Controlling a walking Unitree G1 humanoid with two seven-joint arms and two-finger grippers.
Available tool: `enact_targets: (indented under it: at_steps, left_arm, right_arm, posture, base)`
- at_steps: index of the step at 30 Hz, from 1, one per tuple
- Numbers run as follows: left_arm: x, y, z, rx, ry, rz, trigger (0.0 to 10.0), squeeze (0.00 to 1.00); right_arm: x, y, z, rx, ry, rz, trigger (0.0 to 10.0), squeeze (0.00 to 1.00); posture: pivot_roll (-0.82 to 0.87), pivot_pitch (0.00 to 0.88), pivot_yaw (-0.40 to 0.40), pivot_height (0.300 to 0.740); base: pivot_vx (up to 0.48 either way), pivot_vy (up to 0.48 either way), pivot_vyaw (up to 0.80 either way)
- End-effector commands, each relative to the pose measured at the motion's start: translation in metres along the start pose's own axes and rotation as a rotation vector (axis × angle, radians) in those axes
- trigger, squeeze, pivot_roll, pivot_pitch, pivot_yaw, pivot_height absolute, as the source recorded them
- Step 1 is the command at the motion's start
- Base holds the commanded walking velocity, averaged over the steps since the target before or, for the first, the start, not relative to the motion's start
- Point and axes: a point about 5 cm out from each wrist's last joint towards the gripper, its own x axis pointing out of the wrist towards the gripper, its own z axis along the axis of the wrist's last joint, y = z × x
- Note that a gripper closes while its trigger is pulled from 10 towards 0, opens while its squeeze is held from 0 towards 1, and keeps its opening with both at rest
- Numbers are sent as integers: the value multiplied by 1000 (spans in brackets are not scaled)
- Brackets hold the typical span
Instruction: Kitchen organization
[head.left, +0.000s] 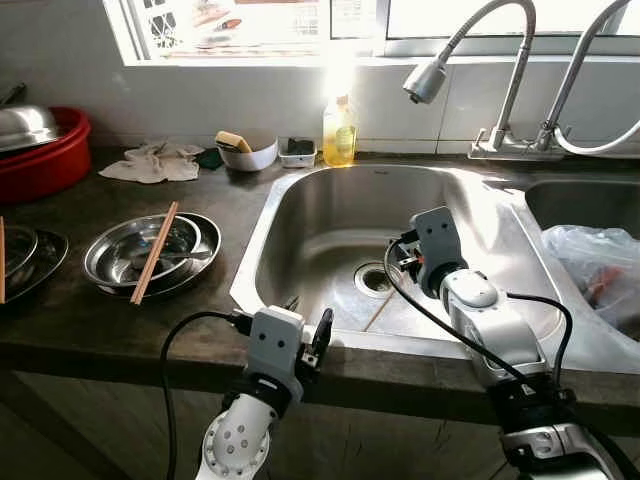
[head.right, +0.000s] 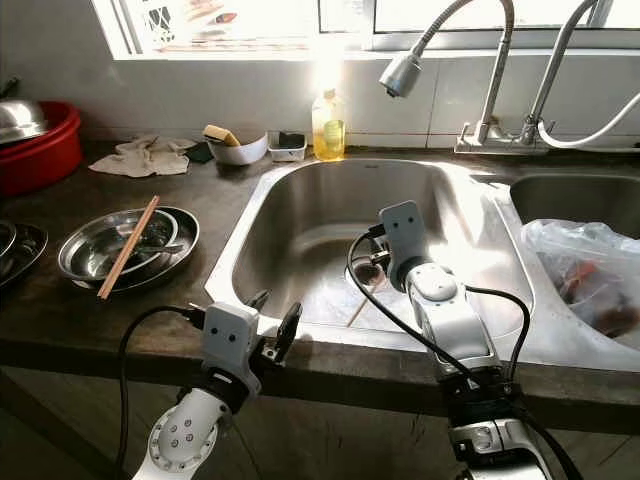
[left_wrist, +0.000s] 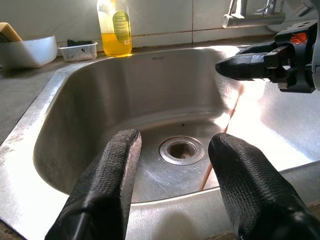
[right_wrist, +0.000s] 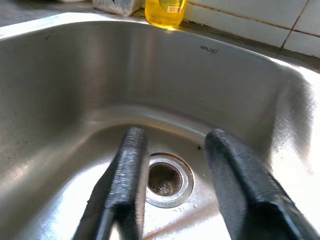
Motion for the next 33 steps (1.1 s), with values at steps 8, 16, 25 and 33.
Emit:
enact_targets:
  at_steps: [8,16,25,33]
  left_arm:
    - [-1,0,2,-1,-7,5,10000,0]
    - [-1,4,2,13,-4,22,10000,0]
    - [2,14,7,29,-22,64,10000,0]
    - [2,14,10,31,-31,56,10000,0]
  right_arm:
    - [-2,-1,14,-3,-70,-19,10000,1000]
    - [-16,-8,33,45,-232,-85,10000,0]
    - [-49,0,55,53,-438,-95,10000,0]
    - [-78,7,51,78,-503,-84,10000,0]
  posture:
    - [70,30,-8,740]
    - [72,31,-7,740]
    - [61,32,-1,740]
    - [54,33,3,740]
  base:
    - [0,0,0]
    - [0,0,0]
    - [0,0,0]
    - [0,0,0]
